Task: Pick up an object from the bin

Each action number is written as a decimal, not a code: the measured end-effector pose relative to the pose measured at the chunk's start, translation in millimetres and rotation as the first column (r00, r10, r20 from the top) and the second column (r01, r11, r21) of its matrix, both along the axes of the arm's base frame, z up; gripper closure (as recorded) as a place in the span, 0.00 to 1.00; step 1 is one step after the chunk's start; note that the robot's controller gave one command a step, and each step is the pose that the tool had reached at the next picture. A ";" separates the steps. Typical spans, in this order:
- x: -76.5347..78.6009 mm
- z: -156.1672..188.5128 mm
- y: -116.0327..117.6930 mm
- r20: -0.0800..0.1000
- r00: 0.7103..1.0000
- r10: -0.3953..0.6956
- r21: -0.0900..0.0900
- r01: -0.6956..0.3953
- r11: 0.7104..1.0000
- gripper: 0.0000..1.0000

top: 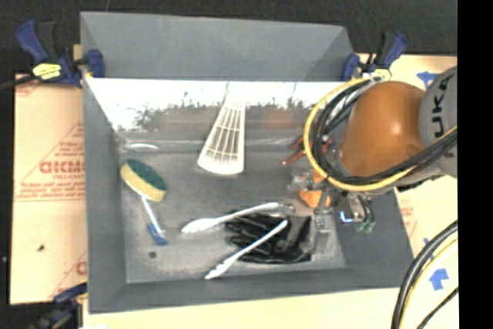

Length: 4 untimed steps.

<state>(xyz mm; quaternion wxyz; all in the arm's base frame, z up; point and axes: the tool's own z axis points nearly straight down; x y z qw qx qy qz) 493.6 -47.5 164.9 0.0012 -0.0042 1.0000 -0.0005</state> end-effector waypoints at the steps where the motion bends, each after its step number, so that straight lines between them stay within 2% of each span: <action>1: 0.0 0.0 0.0 0.000 1.000 0.000 0.000 0.000 1.000 0.00; 2: -2.9 -14.0 12.6 0.010 1.000 -0.028 -0.002 0.028 1.000 0.00; 3: 0.5 -35.2 32.3 0.001 1.000 0.007 0.002 -0.007 1.000 0.00; 4: 23.0 -92.1 -7.1 0.001 0.996 0.090 0.002 -0.090 0.996 0.00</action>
Offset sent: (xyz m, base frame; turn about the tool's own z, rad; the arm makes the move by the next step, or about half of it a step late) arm -0.0161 0.0538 -0.0534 0.0447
